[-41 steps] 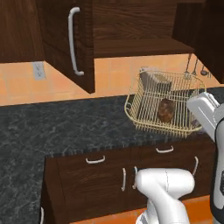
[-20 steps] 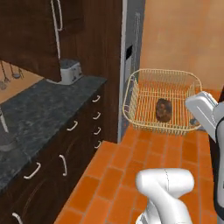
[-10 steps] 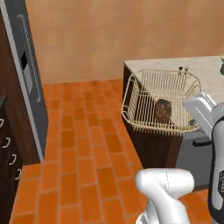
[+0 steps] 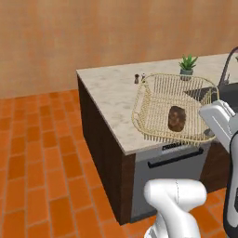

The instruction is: Open the cabinet, pick up the bread from the cabinet and place it in the basket. Then move the basket to the dining counter.

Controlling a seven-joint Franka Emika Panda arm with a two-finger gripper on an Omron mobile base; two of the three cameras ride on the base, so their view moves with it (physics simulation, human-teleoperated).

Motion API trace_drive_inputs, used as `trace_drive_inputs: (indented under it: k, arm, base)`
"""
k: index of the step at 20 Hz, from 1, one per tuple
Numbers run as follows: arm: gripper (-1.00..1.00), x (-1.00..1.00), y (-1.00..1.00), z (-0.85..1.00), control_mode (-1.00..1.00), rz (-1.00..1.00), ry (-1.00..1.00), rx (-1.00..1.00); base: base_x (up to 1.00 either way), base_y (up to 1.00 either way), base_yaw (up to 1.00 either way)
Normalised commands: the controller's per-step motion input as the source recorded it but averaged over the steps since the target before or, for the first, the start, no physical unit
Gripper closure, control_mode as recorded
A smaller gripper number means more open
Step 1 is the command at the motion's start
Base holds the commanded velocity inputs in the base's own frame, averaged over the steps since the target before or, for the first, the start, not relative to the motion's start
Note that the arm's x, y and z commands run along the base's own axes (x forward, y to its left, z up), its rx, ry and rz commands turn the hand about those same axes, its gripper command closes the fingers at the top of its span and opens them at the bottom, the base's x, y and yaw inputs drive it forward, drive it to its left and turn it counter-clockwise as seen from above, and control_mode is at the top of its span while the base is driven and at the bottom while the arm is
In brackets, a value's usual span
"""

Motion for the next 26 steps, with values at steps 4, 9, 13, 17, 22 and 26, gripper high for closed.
trace_drive_inputs:
  k: [4,9,13,17,22,26]
  arm:
    - [1.00,0.00,0.00,0.00,1.00,0.00,0.00,0.00]
    - [1.00,0.00,0.00,0.00,1.00,0.00,0.00,0.00]
    - [1.00,0.00,0.00,0.00,1.00,0.00,0.00,0.00]
    - [1.00,0.00,0.00,0.00,1.00,0.00,0.00,0.00]
    - [1.00,0.00,0.00,0.00,1.00,0.00,0.00,0.00]
    - [1.00,0.74,-0.39,-0.54,-1.00,0.15,0.09,0.01]
  base:
    - [0.99,-0.66,0.11]
    - [0.84,-0.26,0.11]
    - [0.96,-0.45,0.13]
    - [1.00,-0.47,0.11]
    - [0.51,-0.48,0.22]
    - [0.16,-0.10,0.06]
